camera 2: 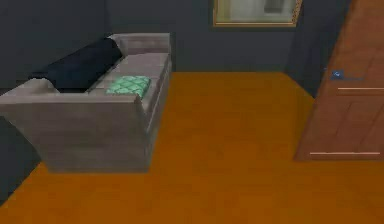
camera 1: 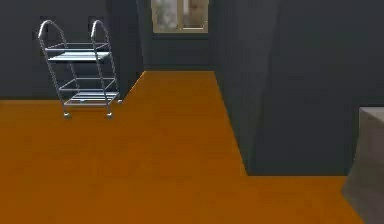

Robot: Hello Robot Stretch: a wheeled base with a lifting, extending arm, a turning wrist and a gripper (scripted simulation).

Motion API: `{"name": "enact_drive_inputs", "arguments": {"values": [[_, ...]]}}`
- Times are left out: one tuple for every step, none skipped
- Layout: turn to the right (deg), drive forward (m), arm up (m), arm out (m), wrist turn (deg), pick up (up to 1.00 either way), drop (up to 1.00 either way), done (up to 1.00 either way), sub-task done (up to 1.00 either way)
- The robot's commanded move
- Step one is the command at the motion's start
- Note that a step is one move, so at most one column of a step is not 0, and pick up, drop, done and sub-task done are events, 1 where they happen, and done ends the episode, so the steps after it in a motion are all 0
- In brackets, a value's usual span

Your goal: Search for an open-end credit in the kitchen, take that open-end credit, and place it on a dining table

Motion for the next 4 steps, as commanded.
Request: {"name": "enact_drive_inputs", "arguments": {"values": [[45.0,0.00,0.00,0.00,0.0,0.00,0.00,0.00,0.00],[45.0,0.00,0.00,0.00,0.0,0.00,0.00,0.00,0.00],[21.0,0.00,0.00,0.00,0.0,0.00,0.00,0.00,0.00],[0.0,1.00,0.00,0.00,0.0,0.00,0.00,0.00,0.00]]}}
